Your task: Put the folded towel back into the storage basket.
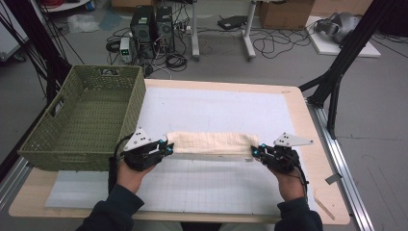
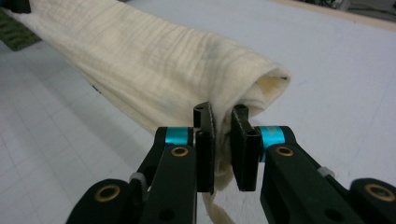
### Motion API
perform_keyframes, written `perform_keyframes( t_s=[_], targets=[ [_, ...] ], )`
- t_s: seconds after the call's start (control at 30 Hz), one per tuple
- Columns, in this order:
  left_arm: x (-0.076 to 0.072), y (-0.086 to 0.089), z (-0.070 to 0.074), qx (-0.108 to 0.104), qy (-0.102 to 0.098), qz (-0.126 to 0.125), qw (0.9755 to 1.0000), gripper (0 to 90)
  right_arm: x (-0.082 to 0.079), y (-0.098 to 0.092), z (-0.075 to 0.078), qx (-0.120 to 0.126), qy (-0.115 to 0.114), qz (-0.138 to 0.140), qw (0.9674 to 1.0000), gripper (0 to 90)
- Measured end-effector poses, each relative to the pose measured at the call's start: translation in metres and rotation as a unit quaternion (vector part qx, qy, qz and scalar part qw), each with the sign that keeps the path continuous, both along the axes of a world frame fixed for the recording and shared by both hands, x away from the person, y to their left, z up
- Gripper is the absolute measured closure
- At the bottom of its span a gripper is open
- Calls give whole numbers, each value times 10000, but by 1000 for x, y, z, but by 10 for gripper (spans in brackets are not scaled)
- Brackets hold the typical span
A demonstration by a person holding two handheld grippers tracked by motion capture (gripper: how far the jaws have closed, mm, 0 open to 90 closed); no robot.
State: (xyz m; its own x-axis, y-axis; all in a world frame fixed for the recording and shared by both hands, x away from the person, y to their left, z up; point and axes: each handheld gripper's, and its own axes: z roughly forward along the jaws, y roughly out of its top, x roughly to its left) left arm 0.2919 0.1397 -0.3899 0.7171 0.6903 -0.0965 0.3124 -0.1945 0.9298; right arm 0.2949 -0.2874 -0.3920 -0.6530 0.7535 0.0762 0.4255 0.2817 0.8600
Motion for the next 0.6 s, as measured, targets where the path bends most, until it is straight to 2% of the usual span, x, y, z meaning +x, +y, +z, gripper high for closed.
perform_keyframes(
  t_s=[0.17, 0.33, 0.6],
  targets=[
    [-3, 7, 16, -50, -178, 59, 9998, 786, 12, 8, 17, -72, -223, 68, 9997, 819],
    [-6, 14, 31, -98, -331, 125, 9993, 786, 26, 17, 29, -69, -339, 120, 9993, 819],
    [-13, 25, 44, -41, -472, 202, 9987, 786, 52, 36, 45, -214, -476, 215, 9984, 820]
  ],
)
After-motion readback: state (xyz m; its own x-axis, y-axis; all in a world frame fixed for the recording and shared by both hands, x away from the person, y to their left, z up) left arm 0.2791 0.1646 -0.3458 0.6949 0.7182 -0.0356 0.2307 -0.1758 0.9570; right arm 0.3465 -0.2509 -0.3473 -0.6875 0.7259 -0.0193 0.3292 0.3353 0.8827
